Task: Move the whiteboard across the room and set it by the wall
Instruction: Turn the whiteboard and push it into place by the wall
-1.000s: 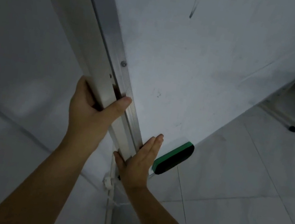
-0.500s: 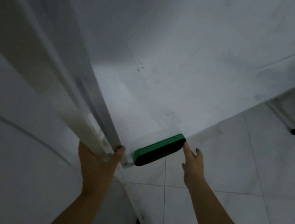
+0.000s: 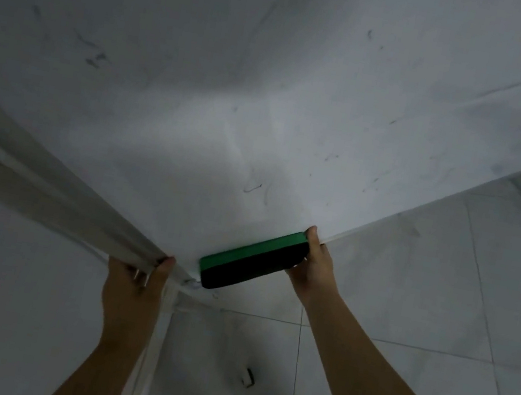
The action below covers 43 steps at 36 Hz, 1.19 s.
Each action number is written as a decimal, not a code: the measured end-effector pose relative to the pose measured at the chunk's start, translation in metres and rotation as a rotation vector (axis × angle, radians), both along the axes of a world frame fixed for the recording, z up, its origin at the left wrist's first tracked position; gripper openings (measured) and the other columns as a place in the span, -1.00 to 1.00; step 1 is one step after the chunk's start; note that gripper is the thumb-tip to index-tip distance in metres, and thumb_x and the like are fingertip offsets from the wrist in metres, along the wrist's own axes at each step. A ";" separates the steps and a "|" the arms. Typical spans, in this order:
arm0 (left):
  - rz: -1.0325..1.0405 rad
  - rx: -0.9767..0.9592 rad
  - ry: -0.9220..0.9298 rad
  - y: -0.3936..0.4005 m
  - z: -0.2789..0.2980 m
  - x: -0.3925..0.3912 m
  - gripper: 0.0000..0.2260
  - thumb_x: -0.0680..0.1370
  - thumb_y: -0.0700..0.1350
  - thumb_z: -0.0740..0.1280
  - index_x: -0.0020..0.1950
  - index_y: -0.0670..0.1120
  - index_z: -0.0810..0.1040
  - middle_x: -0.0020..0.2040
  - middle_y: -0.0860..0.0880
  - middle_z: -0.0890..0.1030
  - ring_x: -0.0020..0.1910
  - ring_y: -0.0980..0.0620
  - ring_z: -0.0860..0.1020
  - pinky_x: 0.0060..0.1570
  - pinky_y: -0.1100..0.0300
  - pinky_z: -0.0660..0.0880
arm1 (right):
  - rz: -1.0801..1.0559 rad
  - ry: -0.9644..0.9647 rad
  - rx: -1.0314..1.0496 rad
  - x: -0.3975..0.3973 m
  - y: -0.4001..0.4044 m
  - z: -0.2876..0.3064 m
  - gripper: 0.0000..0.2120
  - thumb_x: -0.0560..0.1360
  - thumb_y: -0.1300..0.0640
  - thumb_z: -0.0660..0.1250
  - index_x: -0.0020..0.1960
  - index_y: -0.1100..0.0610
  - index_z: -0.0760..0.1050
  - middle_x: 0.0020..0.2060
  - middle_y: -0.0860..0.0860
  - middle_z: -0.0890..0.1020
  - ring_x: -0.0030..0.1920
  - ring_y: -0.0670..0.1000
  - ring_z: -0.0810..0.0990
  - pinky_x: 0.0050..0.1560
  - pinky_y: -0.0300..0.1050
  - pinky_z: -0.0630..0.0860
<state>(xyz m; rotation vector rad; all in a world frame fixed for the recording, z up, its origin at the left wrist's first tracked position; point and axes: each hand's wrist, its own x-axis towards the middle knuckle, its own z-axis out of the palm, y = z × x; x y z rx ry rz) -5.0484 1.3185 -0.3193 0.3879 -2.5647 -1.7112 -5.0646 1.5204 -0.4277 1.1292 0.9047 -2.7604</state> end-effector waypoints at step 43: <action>-0.047 0.128 0.388 -0.026 0.117 -0.059 -0.26 0.23 -0.04 0.38 0.36 0.02 0.17 0.29 -0.08 0.43 0.28 0.00 0.42 0.31 0.02 0.41 | 0.090 0.364 1.568 -0.003 -0.061 0.111 -0.38 0.41 -0.16 0.23 0.33 0.15 0.18 0.43 0.04 0.11 0.40 -0.06 0.03 0.37 -0.09 0.09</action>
